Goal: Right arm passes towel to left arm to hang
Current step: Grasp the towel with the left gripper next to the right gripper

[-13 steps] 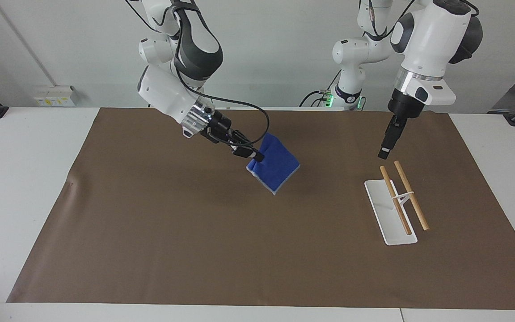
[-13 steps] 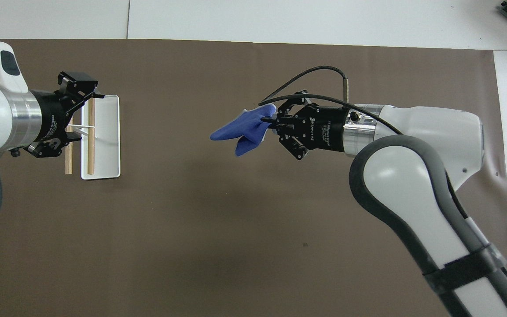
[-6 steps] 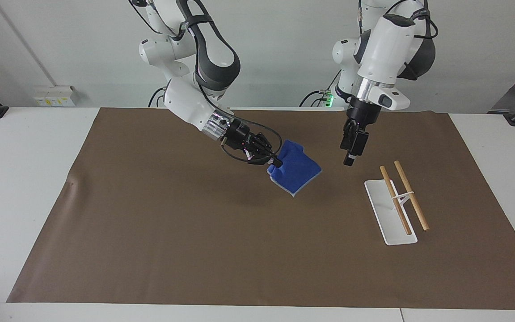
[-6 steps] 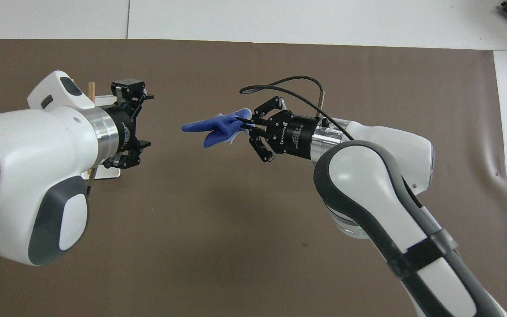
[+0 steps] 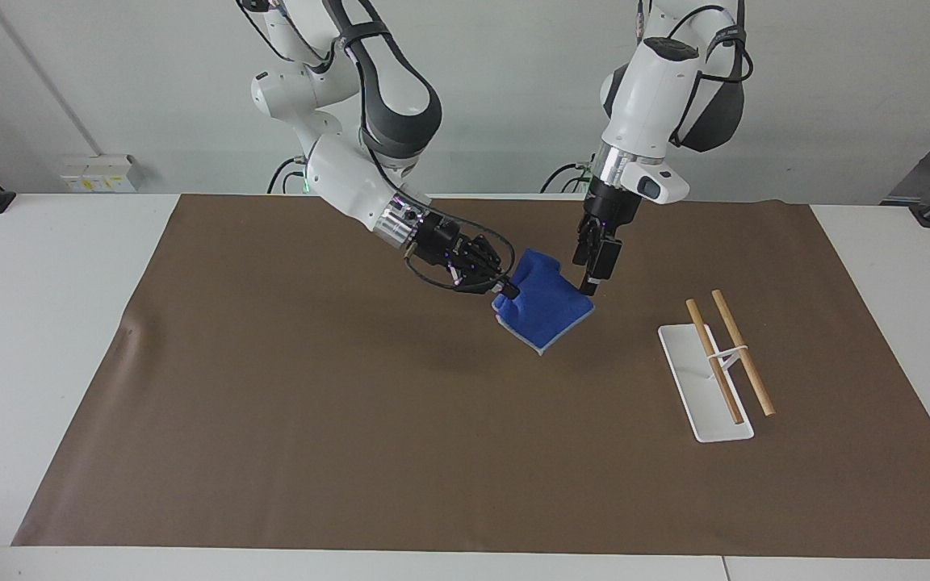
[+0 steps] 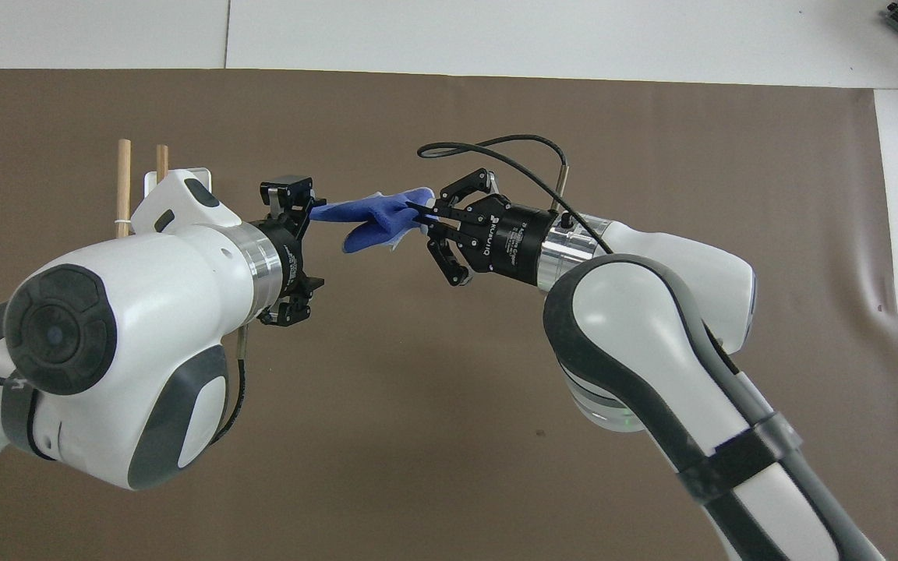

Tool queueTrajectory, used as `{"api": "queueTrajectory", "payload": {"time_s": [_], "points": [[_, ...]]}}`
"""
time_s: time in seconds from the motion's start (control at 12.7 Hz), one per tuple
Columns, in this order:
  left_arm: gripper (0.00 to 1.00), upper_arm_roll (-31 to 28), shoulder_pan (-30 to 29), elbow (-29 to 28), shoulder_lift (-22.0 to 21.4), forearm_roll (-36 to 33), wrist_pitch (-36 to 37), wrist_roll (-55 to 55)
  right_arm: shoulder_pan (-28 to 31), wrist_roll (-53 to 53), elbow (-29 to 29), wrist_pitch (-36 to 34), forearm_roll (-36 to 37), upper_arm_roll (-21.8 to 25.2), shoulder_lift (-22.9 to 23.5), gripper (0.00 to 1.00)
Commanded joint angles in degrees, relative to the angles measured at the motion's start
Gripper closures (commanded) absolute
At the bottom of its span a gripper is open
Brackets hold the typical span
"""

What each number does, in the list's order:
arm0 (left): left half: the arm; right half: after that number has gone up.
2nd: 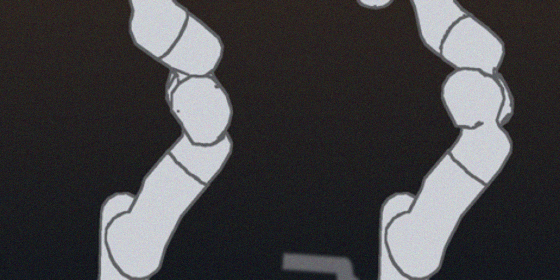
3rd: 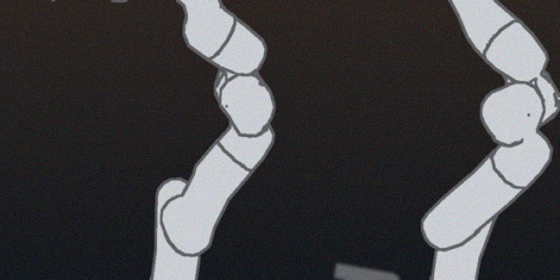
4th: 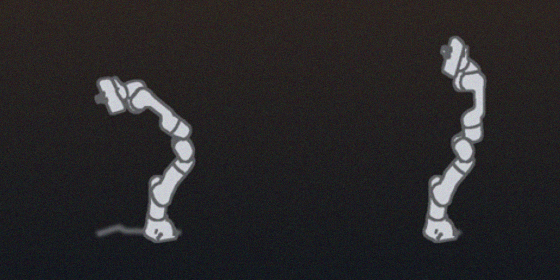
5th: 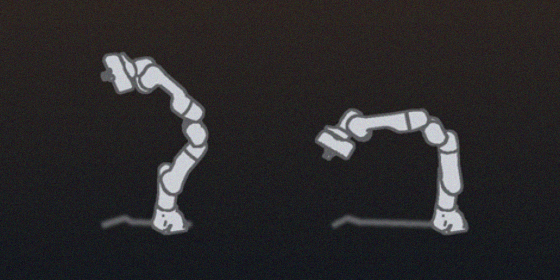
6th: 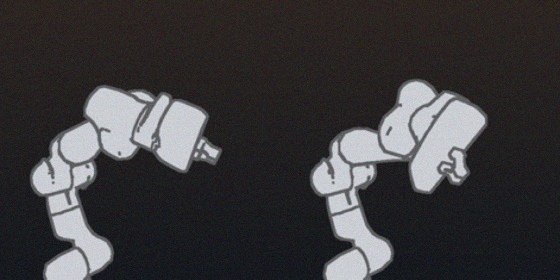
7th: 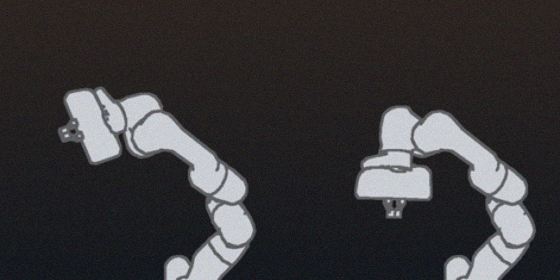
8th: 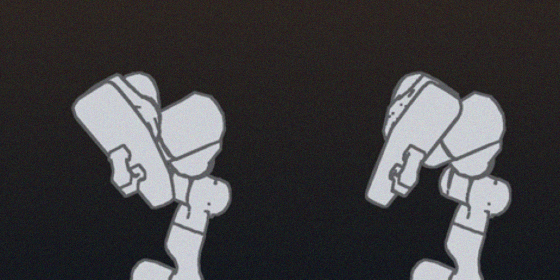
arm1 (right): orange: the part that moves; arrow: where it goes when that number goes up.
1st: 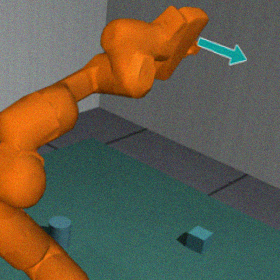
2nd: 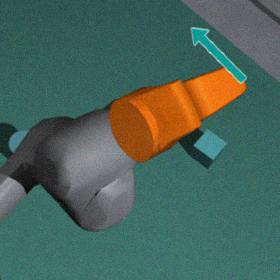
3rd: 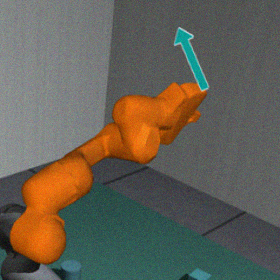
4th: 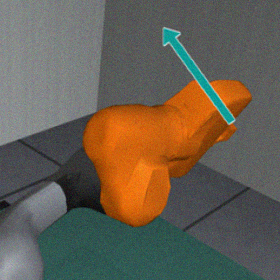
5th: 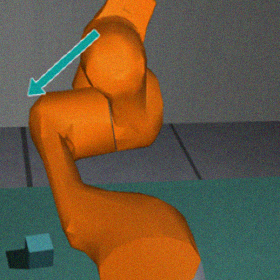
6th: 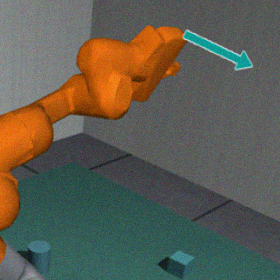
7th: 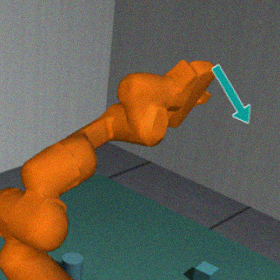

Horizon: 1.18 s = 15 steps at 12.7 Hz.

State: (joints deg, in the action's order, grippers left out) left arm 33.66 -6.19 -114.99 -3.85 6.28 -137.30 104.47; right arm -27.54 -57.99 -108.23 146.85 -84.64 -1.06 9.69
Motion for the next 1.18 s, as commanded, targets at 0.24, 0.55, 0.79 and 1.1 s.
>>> {"api": "queueTrajectory", "payload": {"time_s": [0.24, 0.55, 0.79, 1.1], "points": [[0.41, -0.2, 0.2, -0.9, 2.3, 1.0, -6.1, 3.3, -1.3, -0.1, 0.6, 1.4, -2.1, -0.2, 0.2, 1.00], [0.99, -0.3, 0.0, -0.5, 2.7, 1.1, -6.1, 4.1, -1.3, 0.0, 0.6, 1.4, -2.0, -0.2, 0.2, 1.00], [1.00, -0.3, -0.6, -0.4, 2.9, 1.0, -5.8, -4.6, -1.3, 0.0, 0.6, 1.5, -2.0, -0.2, 0.2, 1.00], [1.00, -3.2, -2.6, -0.3, 3.0, 1.1, -5.8, -14.5, -1.3, 6.0, 0.5, 2.9, -0.4, 0.0, 0.1, 0.00]]}}
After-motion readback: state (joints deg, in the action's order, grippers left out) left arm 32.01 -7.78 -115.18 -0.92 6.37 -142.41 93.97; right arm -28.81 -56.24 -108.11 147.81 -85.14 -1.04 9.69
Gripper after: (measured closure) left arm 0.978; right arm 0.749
